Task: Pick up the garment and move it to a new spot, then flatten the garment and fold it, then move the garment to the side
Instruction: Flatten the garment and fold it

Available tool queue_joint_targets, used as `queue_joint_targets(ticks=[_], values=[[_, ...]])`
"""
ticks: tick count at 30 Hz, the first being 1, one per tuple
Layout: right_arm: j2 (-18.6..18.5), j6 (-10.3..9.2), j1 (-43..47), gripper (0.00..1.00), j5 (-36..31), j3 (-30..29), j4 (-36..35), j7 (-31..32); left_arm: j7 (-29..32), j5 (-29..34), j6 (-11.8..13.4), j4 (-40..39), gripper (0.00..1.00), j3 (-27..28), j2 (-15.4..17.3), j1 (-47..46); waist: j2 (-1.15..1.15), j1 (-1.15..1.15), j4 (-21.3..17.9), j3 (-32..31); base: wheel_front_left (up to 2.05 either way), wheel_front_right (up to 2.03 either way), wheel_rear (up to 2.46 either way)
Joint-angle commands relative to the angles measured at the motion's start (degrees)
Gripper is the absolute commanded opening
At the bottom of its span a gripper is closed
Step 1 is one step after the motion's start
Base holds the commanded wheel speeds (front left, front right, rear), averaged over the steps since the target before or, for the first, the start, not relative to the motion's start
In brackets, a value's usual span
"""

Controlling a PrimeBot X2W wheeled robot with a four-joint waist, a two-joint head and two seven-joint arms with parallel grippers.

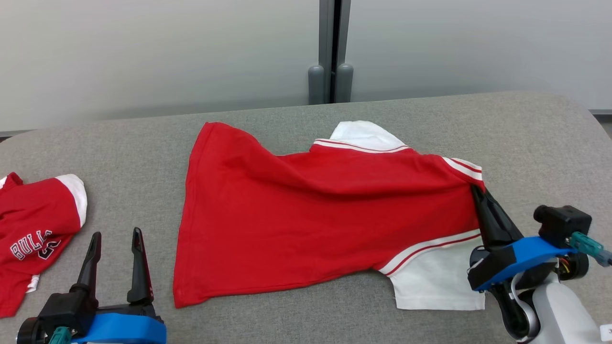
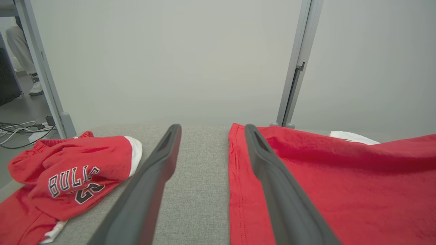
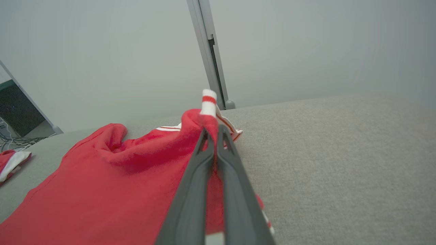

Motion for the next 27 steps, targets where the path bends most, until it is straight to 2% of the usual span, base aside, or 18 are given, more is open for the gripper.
queue_joint_targets(ticks=[1, 8, 14, 19, 27], values=[[-0.31, 0.01, 1.75, 0.0, 0.09, -0.94, -2.36, 0.92, -0.14, -0.13, -0.12, -0.06, 1.0, -0.01, 0.06, 0.16, 0.0, 0.0, -0.07, -0.03, 0.0, 0.0, 0.0], [0.28, 0.01, 3.63, 0.0, -1.1, -3.22, -4.75, 2.26, -0.15, -0.33, -0.12, 0.1, 1.0, -0.7, 0.39, -0.28, 0.0, 0.0, 0.64, 0.31, 0.0, 0.0, 0.0], [0.24, 0.01, 0.7, 0.0, -2.85, -4.24, -2.75, 1.4, -0.14, -0.74, -0.12, 0.04, 1.0, -0.71, 0.62, -0.89, 0.0, 0.0, 1.6, 1.09, 0.0, 0.0, 0.0], [-0.62, 0.01, -4.07, 0.0, -4.24, -4.73, 3.35, -0.19, -0.14, -0.76, -0.12, 0.29, 1.0, -1.2, 0.62, -1.74, 0.0, 0.0, 2.9, 1.94, 0.0, 0.0, 0.0], [-2.35, 0.01, -15.57, 0.0, -7.47, -5.48, 18.7, -3.48, -0.15, -1.4, -0.11, 0.76, 1.0, -2.39, 1.07, -3.92, 0.0, 0.0, 5.91, 4.48, 0.0, 0.0, 0.0]])
